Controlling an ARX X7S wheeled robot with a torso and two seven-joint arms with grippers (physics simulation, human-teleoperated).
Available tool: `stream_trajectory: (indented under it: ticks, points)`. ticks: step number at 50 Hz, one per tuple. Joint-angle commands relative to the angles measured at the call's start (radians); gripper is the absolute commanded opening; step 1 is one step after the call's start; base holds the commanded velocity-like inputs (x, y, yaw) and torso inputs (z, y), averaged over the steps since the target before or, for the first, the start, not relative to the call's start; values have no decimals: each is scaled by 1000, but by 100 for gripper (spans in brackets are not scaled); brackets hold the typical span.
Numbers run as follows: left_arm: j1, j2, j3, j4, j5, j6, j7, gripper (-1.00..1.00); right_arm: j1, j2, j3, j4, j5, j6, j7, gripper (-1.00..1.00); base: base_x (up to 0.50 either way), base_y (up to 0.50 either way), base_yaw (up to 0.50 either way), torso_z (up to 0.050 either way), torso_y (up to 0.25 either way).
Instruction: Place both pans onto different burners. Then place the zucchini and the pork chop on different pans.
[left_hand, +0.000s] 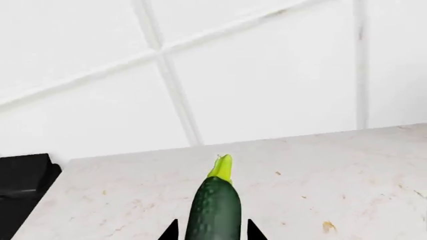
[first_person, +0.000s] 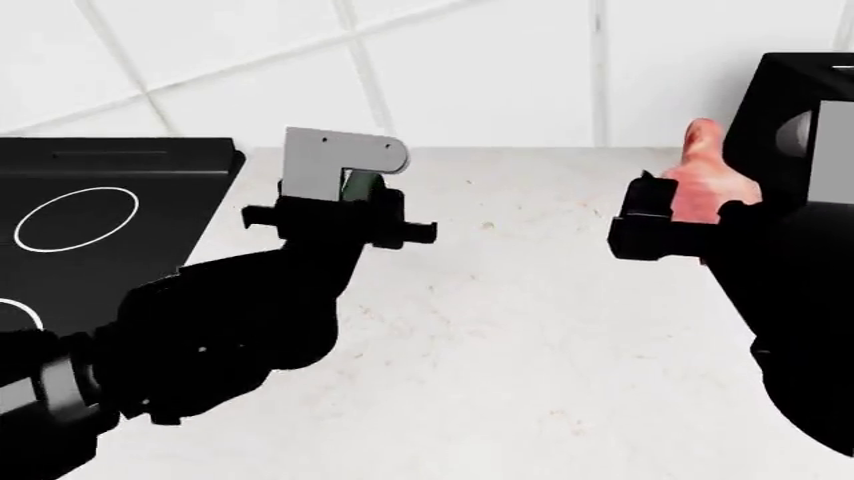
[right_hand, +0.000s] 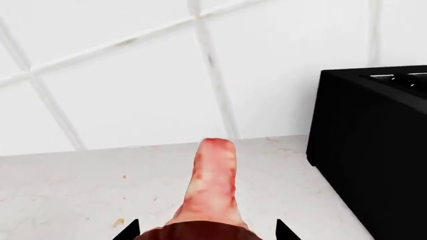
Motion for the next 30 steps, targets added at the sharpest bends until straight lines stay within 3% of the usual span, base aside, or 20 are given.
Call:
stream_trajectory:
  ticks: [1,5,12,20,30]
  points:
    - [4,-377,-14,446,114,67,19,-100,-118,48,69,-145,-72,-55,-41,-100,0,0,0,0,0]
    - [5,-474,-27,540,130,86,3,-100,-159,57,79,-179,-89,-68,-53,-100,0,0,0,0,0]
    - [24,-575,-44,610,131,136,4,-100,-193,67,92,-202,-88,-84,-58,-100,0,0,0,0,0]
    - [43,-615,-53,643,117,180,12,-100,-170,56,78,-200,-83,-74,-55,-100,0,0,0,0,0]
    - [62,-631,-54,627,120,200,18,-100,-164,57,70,-205,-82,-68,-48,-100,-475,63,0,0,0]
